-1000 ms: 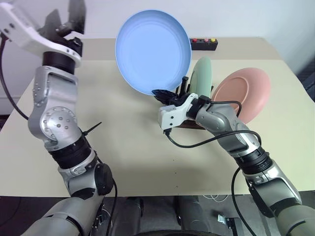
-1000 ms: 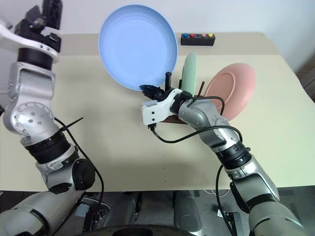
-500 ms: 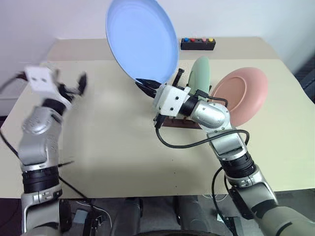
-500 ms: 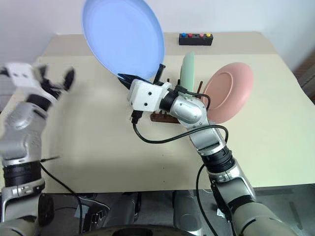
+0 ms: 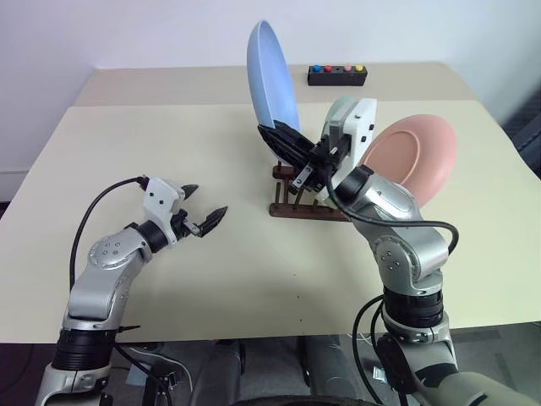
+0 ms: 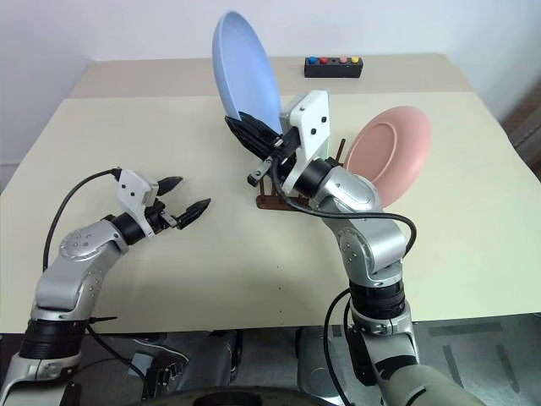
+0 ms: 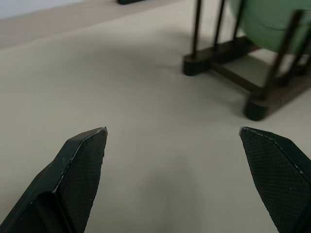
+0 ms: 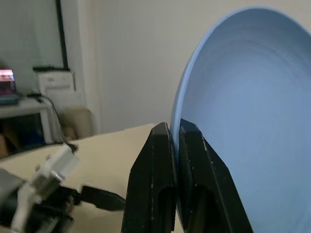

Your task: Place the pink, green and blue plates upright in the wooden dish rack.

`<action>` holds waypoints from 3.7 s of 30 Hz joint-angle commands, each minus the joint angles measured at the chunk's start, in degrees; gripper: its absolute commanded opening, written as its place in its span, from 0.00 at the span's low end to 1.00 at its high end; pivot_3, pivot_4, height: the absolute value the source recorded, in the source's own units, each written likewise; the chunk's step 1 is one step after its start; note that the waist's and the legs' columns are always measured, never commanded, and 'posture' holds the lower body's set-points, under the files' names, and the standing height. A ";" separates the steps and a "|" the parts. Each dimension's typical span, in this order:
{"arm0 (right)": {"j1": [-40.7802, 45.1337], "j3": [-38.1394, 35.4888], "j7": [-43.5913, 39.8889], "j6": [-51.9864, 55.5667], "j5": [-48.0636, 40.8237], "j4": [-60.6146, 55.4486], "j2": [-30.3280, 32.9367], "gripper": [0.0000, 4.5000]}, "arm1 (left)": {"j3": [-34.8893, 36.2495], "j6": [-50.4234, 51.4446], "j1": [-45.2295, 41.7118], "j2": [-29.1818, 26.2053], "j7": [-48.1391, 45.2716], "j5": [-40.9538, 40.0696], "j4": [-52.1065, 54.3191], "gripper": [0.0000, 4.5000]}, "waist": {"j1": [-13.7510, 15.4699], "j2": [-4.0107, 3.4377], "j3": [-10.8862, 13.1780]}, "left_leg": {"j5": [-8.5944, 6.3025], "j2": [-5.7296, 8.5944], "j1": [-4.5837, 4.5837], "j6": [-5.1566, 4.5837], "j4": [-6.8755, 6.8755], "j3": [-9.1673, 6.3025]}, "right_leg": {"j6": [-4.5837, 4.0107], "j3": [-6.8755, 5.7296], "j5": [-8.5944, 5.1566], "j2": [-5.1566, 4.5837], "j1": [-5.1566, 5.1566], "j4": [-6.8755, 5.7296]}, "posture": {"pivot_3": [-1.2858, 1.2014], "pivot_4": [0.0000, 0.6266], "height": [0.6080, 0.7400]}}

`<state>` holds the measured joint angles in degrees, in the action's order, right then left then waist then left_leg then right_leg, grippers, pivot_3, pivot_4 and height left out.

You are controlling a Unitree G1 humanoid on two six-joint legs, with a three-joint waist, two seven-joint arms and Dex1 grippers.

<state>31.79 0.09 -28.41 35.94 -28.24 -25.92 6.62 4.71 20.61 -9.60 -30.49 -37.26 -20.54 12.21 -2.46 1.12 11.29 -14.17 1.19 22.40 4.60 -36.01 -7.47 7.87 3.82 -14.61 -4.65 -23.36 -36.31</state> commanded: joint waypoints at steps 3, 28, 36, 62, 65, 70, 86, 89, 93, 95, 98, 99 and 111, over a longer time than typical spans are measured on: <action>-0.17 -2.85 4.28 3.22 -6.84 -3.83 -1.00 0.00 | -0.87 -0.32 0.16 -0.48 -0.94 0.43 2.44 0.99 | -0.01 0.00 0.00 | 0.00 0.00 0.00 0.00 0.00 0.00 | 0.00 0.00 0.00 0.00 0.00 0.00 | 0.52 0.24 1.00; -4.55 -3.71 14.61 7.23 -18.82 -3.97 -1.70 0.00 | -1.47 -0.41 0.58 -0.05 -0.72 1.27 3.49 0.99 | -0.04 -0.01 -0.01 | -0.01 0.00 0.00 -0.01 0.01 0.01 | 0.00 0.00 0.00 0.00 0.00 0.01 | 0.52 0.24 1.00; -5.18 -3.51 15.77 6.93 -20.19 -4.03 -1.53 0.63 | -1.38 -0.80 0.38 0.10 -0.70 1.59 3.16 1.00 | -0.04 -0.01 -0.01 | -0.01 0.00 0.00 -0.01 0.01 0.01 | 0.00 0.00 0.00 0.00 0.00 0.01 | 0.52 0.24 1.00; -1.41 4.42 5.57 2.00 -4.83 -9.54 17.19 0.99 | -2.12 -1.20 -0.71 1.24 -1.36 2.12 1.86 1.00 | 0.02 -0.02 0.00 | -0.01 0.00 0.02 -0.02 0.02 0.02 | 0.00 0.00 -0.01 0.00 0.00 0.08 | 0.52 0.24 1.00; 0.72 1.49 4.74 1.95 -4.87 -10.18 19.29 0.99 | -2.24 -1.28 -0.90 1.50 -1.45 2.25 1.59 1.00 | 0.05 -0.02 0.00 | -0.01 -0.01 0.02 -0.02 0.02 0.03 | 0.00 0.00 -0.01 0.00 0.00 0.08 | 0.52 0.24 1.00; 1.38 -2.43 3.84 2.19 -4.97 -9.80 22.36 0.99 | -2.64 -1.48 -1.02 1.98 -1.72 2.43 1.39 1.00 | 0.12 -0.02 0.00 | -0.02 -0.01 0.03 -0.03 0.03 0.03 | 0.00 0.00 -0.01 -0.01 0.01 0.11 | 0.52 0.24 1.00; 2.63 -5.68 2.64 0.95 -5.03 -10.73 24.89 0.99 | -4.32 -2.30 -2.30 3.37 -1.97 2.61 0.06 1.00 | 0.22 -0.02 0.00 | -0.02 0.00 0.03 -0.03 0.01 0.03 | 0.00 0.00 -0.01 -0.01 0.03 0.13 | 0.52 0.24 1.00; 3.94 -8.75 2.06 1.10 -6.23 -10.99 26.67 0.99 | -4.46 -2.19 -2.28 3.53 -2.05 2.60 0.24 1.00 | 0.24 -0.02 0.00 | -0.02 0.00 0.03 -0.03 0.01 0.03 | 0.00 0.00 -0.01 -0.01 0.03 0.13 | 0.52 0.24 1.00; 0.69 -18.92 0.36 2.04 -5.87 -8.83 34.25 0.87 | -4.49 -1.75 -1.88 2.93 -3.44 1.72 1.06 1.00 | 0.93 -0.02 0.00 | -0.02 0.00 0.08 -0.04 0.00 0.04 | 0.01 0.00 -0.01 -0.02 0.03 0.18 | 0.52 0.24 1.00; -3.35 -24.08 -1.27 2.11 -4.65 -7.10 38.45 0.67 | -4.56 -1.72 -1.35 2.27 -5.13 0.88 2.08 1.00 | 1.72 0.00 -0.01 | -0.03 0.00 0.09 -0.06 -0.01 0.06 | 0.01 0.00 -0.01 -0.02 0.04 0.22 | 0.52 0.24 1.00; -11.29 -31.85 -3.87 1.16 -1.51 -4.87 43.86 0.34 | -5.72 -0.46 -0.22 0.47 -9.37 -1.36 4.86 1.00 | 1.96 -0.01 0.00 | -0.04 0.00 0.09 -0.08 -0.02 0.07 | -0.01 0.00 -0.02 -0.03 0.09 0.25 | 0.52 0.24 1.00; -13.68 -33.83 -4.50 0.71 -0.48 -4.24 45.19 0.21 | -6.26 0.05 0.00 -0.15 -10.50 -1.87 5.59 1.00 | 1.83 -0.06 0.01 | -0.05 0.00 0.09 -0.08 -0.02 0.10 | -0.01 0.00 -0.02 -0.03 0.09 0.27 | 0.52 0.24 1.00; -30.24 -37.70 -6.55 -4.03 11.17 -1.85 48.57 0.01 | -11.45 1.15 -2.98 0.08 -13.83 -1.82 6.27 1.00 | 1.64 -0.21 -0.03 | -0.05 -0.04 -0.01 -0.09 -0.15 0.30 | -0.16 0.12 -0.12 -0.02 0.17 0.24 | 0.52 0.24 1.00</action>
<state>1.22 -37.84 -34.87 33.26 -17.95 -25.82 54.96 -6.16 21.99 -11.78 -30.75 -50.80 -21.96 17.18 -0.82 0.91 11.26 -14.22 1.16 22.39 4.51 -36.16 -7.16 7.71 3.96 -14.73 -4.69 -23.18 -36.05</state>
